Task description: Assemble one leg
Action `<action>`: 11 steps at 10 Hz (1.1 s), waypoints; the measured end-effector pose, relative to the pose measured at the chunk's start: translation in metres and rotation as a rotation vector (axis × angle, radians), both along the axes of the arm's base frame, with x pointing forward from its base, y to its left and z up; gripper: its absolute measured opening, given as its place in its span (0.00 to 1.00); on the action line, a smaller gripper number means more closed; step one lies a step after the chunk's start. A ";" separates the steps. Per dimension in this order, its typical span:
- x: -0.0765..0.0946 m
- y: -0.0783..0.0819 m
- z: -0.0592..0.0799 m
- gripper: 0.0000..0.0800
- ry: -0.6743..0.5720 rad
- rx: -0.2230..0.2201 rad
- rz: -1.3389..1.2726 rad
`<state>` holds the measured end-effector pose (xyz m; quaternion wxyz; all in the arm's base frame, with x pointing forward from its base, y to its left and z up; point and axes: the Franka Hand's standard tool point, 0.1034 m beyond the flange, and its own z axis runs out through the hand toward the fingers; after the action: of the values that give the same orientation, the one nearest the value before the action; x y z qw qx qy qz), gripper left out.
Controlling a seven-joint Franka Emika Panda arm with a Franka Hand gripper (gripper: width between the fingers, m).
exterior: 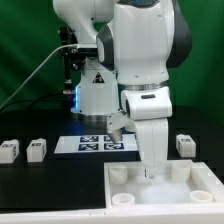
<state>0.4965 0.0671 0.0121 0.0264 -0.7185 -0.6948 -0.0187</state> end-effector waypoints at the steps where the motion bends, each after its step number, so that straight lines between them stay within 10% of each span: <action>1: 0.000 0.000 0.000 0.81 0.000 0.000 -0.001; 9: -0.020 0.098 0.032 0.81 -0.003 0.078 -1.003; 11: -0.020 0.096 0.031 0.81 0.015 0.102 -1.174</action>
Offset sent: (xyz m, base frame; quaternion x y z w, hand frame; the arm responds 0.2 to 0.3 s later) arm -0.0153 0.0333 0.0297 -0.0704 -0.0036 0.1216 0.9901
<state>0.4768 0.1633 0.0427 0.0511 -0.9808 -0.1787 -0.0586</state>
